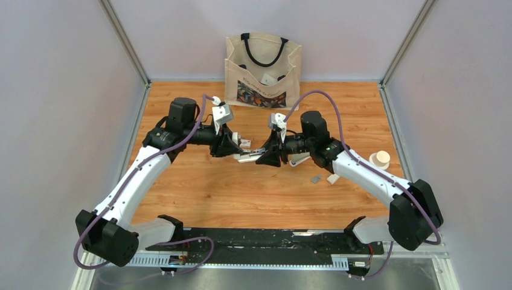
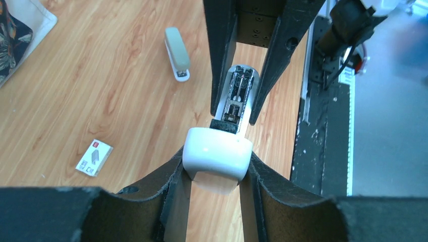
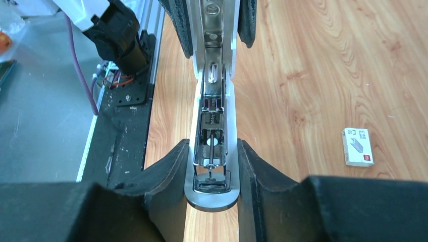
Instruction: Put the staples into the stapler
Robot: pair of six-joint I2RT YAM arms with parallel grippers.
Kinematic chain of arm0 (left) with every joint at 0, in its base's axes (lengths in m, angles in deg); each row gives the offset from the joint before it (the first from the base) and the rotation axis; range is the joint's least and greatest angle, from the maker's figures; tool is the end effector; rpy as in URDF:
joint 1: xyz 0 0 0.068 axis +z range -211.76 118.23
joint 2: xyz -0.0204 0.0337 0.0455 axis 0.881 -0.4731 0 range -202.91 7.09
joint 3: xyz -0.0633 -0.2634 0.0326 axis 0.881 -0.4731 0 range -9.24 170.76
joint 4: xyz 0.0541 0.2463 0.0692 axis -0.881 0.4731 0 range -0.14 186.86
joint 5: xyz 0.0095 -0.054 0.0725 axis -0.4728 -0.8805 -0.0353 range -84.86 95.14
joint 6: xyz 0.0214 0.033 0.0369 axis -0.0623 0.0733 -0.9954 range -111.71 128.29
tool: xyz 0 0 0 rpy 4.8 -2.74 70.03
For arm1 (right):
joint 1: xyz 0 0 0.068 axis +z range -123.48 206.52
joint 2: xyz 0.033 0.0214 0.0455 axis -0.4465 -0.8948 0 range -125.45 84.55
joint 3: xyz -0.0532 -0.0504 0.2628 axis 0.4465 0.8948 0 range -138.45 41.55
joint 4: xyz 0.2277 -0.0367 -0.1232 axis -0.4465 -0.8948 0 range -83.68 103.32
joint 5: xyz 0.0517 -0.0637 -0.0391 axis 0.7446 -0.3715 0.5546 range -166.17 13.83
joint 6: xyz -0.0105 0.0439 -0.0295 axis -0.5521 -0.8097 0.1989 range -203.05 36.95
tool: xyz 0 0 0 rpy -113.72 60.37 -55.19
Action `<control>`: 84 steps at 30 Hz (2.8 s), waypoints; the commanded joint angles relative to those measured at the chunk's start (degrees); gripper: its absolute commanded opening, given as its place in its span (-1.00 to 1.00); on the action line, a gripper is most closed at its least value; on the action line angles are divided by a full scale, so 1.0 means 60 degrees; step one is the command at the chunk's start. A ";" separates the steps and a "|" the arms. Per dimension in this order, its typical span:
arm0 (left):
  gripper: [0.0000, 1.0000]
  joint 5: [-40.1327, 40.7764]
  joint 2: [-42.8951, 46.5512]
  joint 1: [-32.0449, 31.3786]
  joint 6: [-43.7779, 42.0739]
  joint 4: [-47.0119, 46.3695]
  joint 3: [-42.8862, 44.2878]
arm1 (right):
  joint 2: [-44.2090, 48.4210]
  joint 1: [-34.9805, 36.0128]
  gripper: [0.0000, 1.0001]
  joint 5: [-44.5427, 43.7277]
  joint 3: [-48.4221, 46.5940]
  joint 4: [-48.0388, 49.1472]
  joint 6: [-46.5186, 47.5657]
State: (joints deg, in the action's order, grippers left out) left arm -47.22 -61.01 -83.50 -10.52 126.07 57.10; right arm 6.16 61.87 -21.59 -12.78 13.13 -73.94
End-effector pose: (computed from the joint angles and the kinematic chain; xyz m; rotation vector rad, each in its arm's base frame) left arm 0.2160 -0.1165 0.3521 1.1753 1.7576 -1.0361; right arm 0.2289 0.1979 0.2882 -1.3079 1.5221 1.2360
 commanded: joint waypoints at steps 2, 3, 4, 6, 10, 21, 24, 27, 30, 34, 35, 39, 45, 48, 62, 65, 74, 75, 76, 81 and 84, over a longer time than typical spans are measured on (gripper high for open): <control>-1.00 0.0085 0.0450 0.0853 0.1652 -0.2178 -0.0700 | 0.1038 -0.0296 -1.00 -0.0015 0.0645 0.1977 -0.1458; -1.00 -0.0032 0.0509 0.0985 0.1960 -0.2573 -0.0832 | 0.1140 -0.0297 -1.00 -0.0074 0.0719 0.2139 -0.1807; -1.00 -0.0120 0.0567 0.1102 0.2282 -0.2867 -0.0935 | 0.1199 -0.0311 -1.00 -0.0118 0.0792 0.2285 -0.1926; -1.00 -0.0340 0.0641 0.1409 0.2883 -0.3541 -0.1154 | 0.1331 -0.0311 -1.00 -0.0162 0.0909 0.2506 -0.2030; -1.00 -0.0473 0.0846 0.1849 0.3733 -0.4450 -0.1477 | 0.1419 -0.0326 -1.00 -0.0221 0.1012 0.2653 -0.2074; -1.00 -0.1190 0.1022 0.2641 0.6969 -0.8475 -0.2590 | 0.1332 -0.0326 -1.00 -0.0177 0.1173 0.2931 -0.2162; -1.00 -0.1205 0.1066 0.2743 0.7761 -0.9518 -0.2927 | 0.1273 -0.0326 -1.00 -0.0294 0.1276 0.3238 -0.2439; -1.00 -0.1162 0.1154 0.2802 0.8173 -1.0237 -0.3205 | 0.1273 -0.0341 -1.00 -0.0470 0.1407 0.3516 -0.2615; -1.00 -0.1147 0.1198 0.2847 0.8393 -1.0589 -0.3337 | 0.1302 -0.0341 -1.00 -0.0602 0.1466 0.3664 -0.2718; -1.00 -0.1337 0.1125 0.2875 0.7999 -1.0152 -0.3265 | 0.1346 -0.0341 -1.00 -0.0704 0.1393 0.3634 -0.2747; -1.00 -0.1337 0.1110 0.2861 0.8114 -1.0223 -0.3337 | 0.1390 -0.0355 -1.00 -0.0719 0.1451 0.3779 -0.2893; -1.00 -0.1205 0.1095 0.2861 0.9300 -1.2037 -0.3879 | 0.1434 -0.0355 -1.00 -0.0821 0.1642 0.4234 -0.3347; -1.00 -0.1248 0.1081 0.2876 0.8982 -1.1749 -0.3837 | 0.1317 -0.0370 -1.00 -0.0881 0.1672 0.4382 -0.3393; -1.00 -0.1688 0.1139 0.2817 0.7536 -1.0014 -0.3501 | 0.1317 -0.0355 -1.00 -0.0704 0.1453 0.3901 -0.2984; -1.00 -0.1616 0.1183 0.1939 0.2888 -0.5069 -0.2591 | 0.1361 -0.0194 -0.14 -0.0368 0.0881 0.2375 -0.1723; -1.00 -0.1528 0.1169 0.1821 0.2360 -0.4527 -0.2460 | 0.1390 -0.0180 0.05 -0.0324 0.0807 0.2214 -0.1606; -1.00 -0.0330 0.1008 0.0710 -0.0844 -0.1090 -0.1407 | 0.1551 -0.0077 0.46 -0.0236 0.0413 0.1162 -0.0772; -1.00 0.0138 0.0906 0.0432 -0.1357 -0.0561 -0.1230 | 0.1551 -0.0048 0.50 -0.0250 0.0267 0.0956 -0.0596; -1.00 0.0461 0.0832 0.0183 -0.1855 0.0039 -0.1011 | 0.1566 -0.0033 0.53 -0.0236 0.0164 0.0736 -0.0464; -1.00 0.2511 0.0379 -0.1267 -0.3352 0.1960 -0.0176 | 0.1785 -0.0004 0.59 -0.0280 0.0104 0.0661 -0.0564; -1.00 0.3641 -0.0017 -0.2059 -0.3910 0.3001 0.0264 | 0.1830 -0.0004 0.59 -0.0163 0.0148 0.0778 -0.0668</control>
State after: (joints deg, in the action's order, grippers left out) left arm -35.96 -58.76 -91.30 -24.03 132.56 54.30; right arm 15.40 61.48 -23.82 -9.96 17.75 -78.64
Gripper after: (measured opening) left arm 0.432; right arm 0.794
